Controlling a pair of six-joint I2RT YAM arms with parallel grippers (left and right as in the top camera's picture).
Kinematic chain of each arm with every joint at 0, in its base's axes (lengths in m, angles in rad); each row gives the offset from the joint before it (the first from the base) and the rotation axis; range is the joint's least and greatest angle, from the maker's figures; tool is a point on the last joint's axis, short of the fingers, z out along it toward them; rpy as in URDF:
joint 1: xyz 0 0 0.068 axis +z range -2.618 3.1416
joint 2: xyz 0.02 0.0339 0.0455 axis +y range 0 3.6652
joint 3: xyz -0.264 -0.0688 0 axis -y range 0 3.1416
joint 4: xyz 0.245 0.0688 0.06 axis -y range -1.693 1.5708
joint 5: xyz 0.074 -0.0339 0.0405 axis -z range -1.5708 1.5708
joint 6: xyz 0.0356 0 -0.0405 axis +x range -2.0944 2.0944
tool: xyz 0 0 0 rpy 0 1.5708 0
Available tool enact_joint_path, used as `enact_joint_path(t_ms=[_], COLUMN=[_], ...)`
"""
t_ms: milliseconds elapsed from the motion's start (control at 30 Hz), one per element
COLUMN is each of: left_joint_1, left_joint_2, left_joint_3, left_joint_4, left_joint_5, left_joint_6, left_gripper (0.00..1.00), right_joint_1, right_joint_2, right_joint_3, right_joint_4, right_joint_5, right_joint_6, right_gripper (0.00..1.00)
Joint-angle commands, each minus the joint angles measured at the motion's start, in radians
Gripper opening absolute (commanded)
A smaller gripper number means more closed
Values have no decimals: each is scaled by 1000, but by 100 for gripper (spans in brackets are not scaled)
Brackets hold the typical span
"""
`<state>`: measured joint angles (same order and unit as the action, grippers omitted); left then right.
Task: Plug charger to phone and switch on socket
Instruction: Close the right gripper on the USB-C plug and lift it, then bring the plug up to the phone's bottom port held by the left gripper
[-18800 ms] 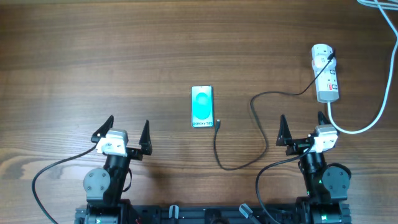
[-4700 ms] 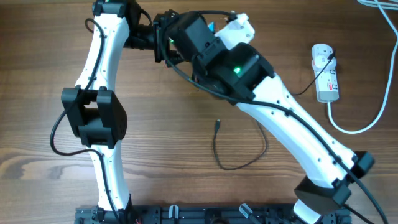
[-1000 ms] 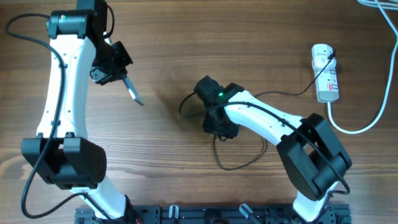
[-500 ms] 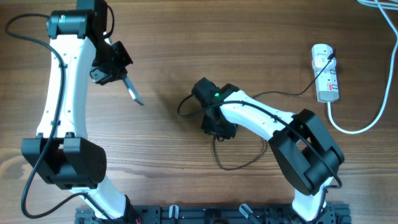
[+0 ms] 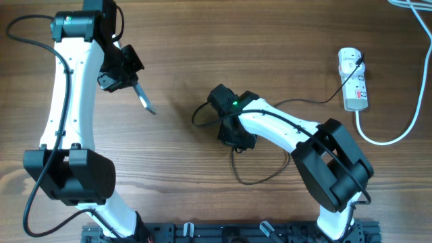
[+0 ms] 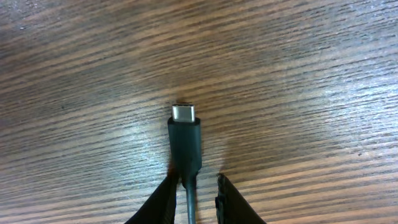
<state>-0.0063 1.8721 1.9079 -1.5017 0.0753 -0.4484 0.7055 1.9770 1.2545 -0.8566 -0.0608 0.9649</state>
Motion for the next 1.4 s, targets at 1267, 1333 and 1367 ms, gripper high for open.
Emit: enact_joint_path(t_ms=[1267,1333,1367], left_joint_1=[5,5,5], left_joint_2=[-4,-4,-4], left_joint_3=[0,0,0], left_joint_4=[3,29,48], left_joint_5=[19,139,202], left_joint_6=[-3,33,57], left_gripper=[4,4,4], right_joint_1=[3,3,3], right_joint_2=[66,39,21], right_joint_3=[-14,-13,-9], right_joint_4=[34,34,34], right_joint_5=[-10,-69,-95], right_joint_6=[-73,-108,-150], right_gripper=[4,4,4])
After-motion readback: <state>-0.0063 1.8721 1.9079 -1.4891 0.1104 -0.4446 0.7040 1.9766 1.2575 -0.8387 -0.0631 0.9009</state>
